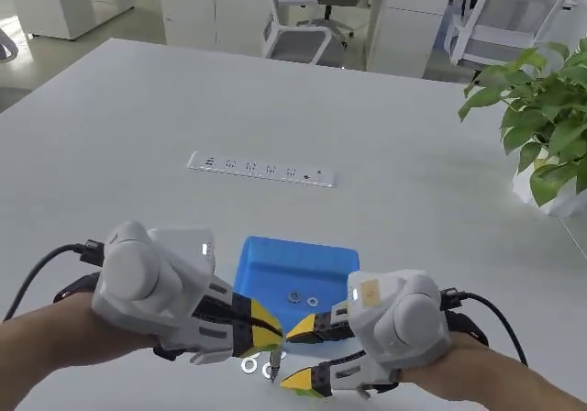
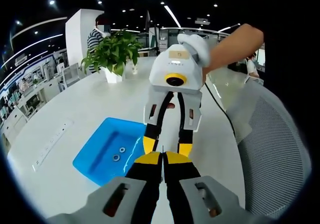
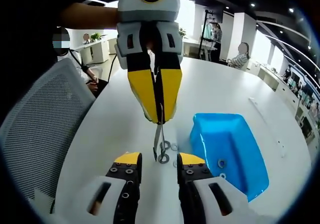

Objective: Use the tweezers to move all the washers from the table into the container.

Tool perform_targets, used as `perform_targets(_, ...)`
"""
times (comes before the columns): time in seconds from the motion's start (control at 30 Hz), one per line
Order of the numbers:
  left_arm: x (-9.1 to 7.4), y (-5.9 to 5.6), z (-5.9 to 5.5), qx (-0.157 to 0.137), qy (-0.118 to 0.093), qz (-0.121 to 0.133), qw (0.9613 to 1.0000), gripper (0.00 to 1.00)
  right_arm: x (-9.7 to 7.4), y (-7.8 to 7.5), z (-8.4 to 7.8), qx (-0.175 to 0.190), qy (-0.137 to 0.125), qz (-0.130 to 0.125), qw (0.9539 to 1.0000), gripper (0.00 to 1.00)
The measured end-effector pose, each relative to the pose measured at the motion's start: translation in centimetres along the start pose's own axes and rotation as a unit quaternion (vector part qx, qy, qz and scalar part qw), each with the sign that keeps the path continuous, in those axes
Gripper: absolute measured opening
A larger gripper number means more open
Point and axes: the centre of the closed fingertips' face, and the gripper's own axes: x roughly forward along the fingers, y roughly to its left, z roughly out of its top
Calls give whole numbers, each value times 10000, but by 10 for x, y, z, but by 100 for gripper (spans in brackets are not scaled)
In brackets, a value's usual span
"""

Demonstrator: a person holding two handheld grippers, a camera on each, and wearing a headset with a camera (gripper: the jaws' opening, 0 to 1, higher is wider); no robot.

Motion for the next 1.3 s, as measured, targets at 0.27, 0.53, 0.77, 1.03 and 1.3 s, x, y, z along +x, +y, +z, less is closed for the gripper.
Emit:
perform_targets(0.27,1,1,0,-34,-10,-14,10000,5,10,0,-1,-198,68,168,9996,17)
perform_targets(0.53,2,2,1,-49,-12,-40,10000,5,13,1,-5,-359,171,297,9988,11)
perform_targets(0.77,3,1,1,-40,-13,-63,10000,5,14,2,-6,-372,152,308,9987,9)
perform_targets(1.03,2,0,0,-32,-6,-90,10000,5,13,2,-5,-278,134,286,9991,7)
perform_targets(1.3,3,0,1,14,-10,-86,10000,5,13,2,-5,-124,112,274,9995,5)
